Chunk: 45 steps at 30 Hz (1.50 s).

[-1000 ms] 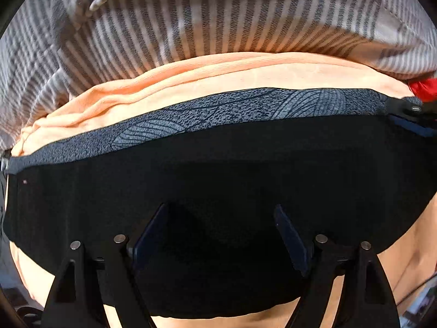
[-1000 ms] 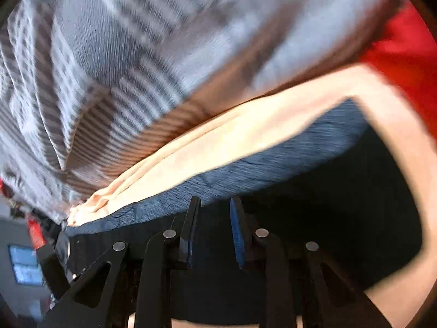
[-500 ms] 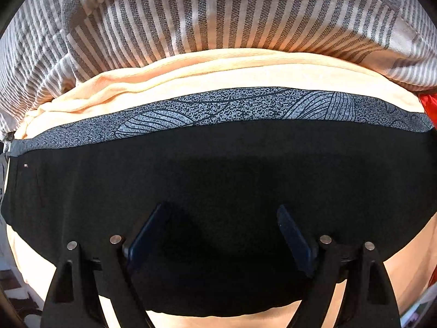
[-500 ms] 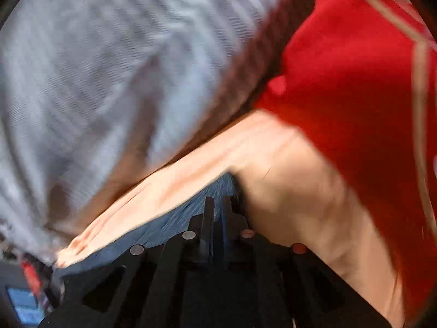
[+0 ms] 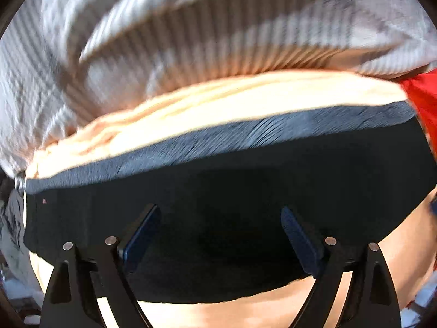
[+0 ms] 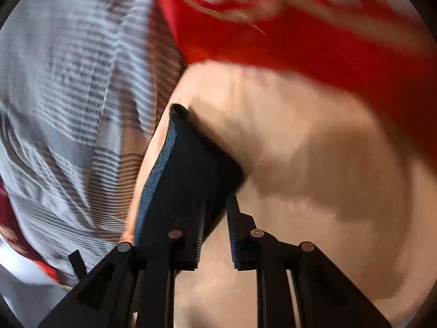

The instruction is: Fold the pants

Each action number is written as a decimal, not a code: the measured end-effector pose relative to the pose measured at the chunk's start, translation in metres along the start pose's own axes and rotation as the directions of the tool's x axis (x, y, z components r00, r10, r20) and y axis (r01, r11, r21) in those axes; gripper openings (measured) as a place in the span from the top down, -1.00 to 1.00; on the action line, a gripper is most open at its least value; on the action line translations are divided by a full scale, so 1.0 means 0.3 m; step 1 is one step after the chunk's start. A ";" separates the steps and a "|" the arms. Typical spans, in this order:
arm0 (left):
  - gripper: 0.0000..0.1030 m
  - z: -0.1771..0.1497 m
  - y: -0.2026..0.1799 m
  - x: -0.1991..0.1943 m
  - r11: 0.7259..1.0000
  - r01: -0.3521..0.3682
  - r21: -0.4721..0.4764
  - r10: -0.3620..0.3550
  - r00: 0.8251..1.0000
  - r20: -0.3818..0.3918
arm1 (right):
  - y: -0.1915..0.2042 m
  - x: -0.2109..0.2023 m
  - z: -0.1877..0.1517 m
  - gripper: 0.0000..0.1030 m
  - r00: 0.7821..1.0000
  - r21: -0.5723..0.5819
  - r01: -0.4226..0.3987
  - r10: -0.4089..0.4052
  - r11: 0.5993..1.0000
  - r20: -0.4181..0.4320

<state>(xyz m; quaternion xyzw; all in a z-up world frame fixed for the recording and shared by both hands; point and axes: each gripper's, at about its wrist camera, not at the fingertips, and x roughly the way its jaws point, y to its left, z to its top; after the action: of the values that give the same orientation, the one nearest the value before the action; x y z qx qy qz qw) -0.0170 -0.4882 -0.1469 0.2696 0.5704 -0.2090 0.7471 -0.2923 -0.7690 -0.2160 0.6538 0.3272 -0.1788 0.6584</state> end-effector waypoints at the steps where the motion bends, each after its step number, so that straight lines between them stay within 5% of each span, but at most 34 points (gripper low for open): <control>1: -0.77 0.013 -0.018 -0.003 1.000 0.009 0.003 -0.009 1.000 0.008 | -0.012 0.021 -0.019 0.39 1.000 0.024 -0.026 0.026 0.999 0.001; 3: -0.77 0.060 -0.071 0.012 1.000 0.018 0.004 -0.019 1.000 0.019 | -0.011 0.065 -0.024 -0.06 0.998 0.031 -0.056 0.056 0.998 0.001; 4: -0.77 0.082 -0.097 0.031 1.000 0.023 0.000 -0.023 1.000 0.017 | -0.005 0.082 -0.021 -0.09 0.998 0.022 -0.058 0.058 0.998 -0.001; 9: -0.77 0.070 -0.164 0.136 1.000 0.005 -0.002 -0.005 0.999 -0.052 | 0.004 0.111 0.001 -0.09 0.995 0.028 -0.095 0.094 0.995 0.016; 14: -0.77 0.043 -0.164 0.130 1.000 0.019 -0.020 -0.020 0.999 -0.040 | 0.057 0.153 0.045 -0.13 0.983 0.005 -0.181 0.181 0.984 0.014; 20: -0.77 0.043 -0.172 0.133 1.000 0.026 -0.013 -0.027 0.998 -0.050 | 0.059 0.176 -0.009 -0.09 0.984 -0.068 -0.178 0.176 0.982 -0.033; 26: -0.99 0.073 -0.137 0.191 0.997 0.039 -0.066 -0.044 0.996 -0.076 | 0.127 0.269 0.025 -0.12 0.967 -0.051 -0.249 0.246 0.967 -0.062; 27: -0.97 0.085 -0.138 0.187 0.998 0.040 -0.057 -0.046 0.995 -0.093 | 0.139 0.298 0.037 0.06 0.973 -0.041 -0.219 0.215 0.975 -0.085; 28: -0.69 0.077 -0.136 0.178 0.998 0.039 -0.053 -0.044 0.994 -0.100 | 0.143 0.314 0.043 0.28 0.977 -0.034 -0.193 0.189 0.981 -0.097; 29: -0.44 0.089 -0.135 0.159 0.998 0.043 -0.055 -0.048 0.994 -0.100 | 0.142 0.318 0.044 0.73 0.977 -0.029 -0.191 0.187 0.981 -0.100; 30: -0.10 0.109 -0.134 0.132 0.996 0.064 -0.062 -0.069 0.993 -0.097 | 0.142 0.314 0.044 0.73 0.976 -0.029 -0.195 0.191 0.980 -0.101; 31: -0.07 0.135 -0.122 0.117 0.995 0.071 -0.069 -0.077 0.993 -0.089 | 0.147 0.305 0.038 0.73 0.977 -0.047 -0.191 0.185 0.980 -0.107; 36: -0.07 0.254 -0.106 0.122 0.987 0.088 -0.137 -0.092 0.996 -0.023 | 0.164 0.294 0.028 0.73 0.976 -0.093 -0.188 0.176 0.978 -0.127; 38: -0.07 0.267 -0.135 0.208 0.993 0.046 -0.113 -0.052 0.997 -0.057 | 0.160 0.298 0.028 0.73 0.977 -0.097 -0.184 0.170 0.978 -0.131; 41: -0.09 0.269 -0.172 0.205 0.998 0.002 -0.061 -0.002 1.000 -0.003 | 0.154 0.305 0.028 0.73 0.978 -0.103 -0.169 0.154 0.980 -0.139; 45: -0.08 0.232 -0.135 0.126 0.994 0.057 -0.090 -0.059 0.998 -0.023 | 0.156 0.316 0.025 0.69 0.976 -0.088 -0.171 0.157 0.981 -0.149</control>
<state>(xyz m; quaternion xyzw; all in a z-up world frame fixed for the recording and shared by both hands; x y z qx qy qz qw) 0.0192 -0.5640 -0.1758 0.2218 0.5965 -0.2014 0.7446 -0.1913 -0.7543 -0.2447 0.6555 0.3265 -0.0605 0.6783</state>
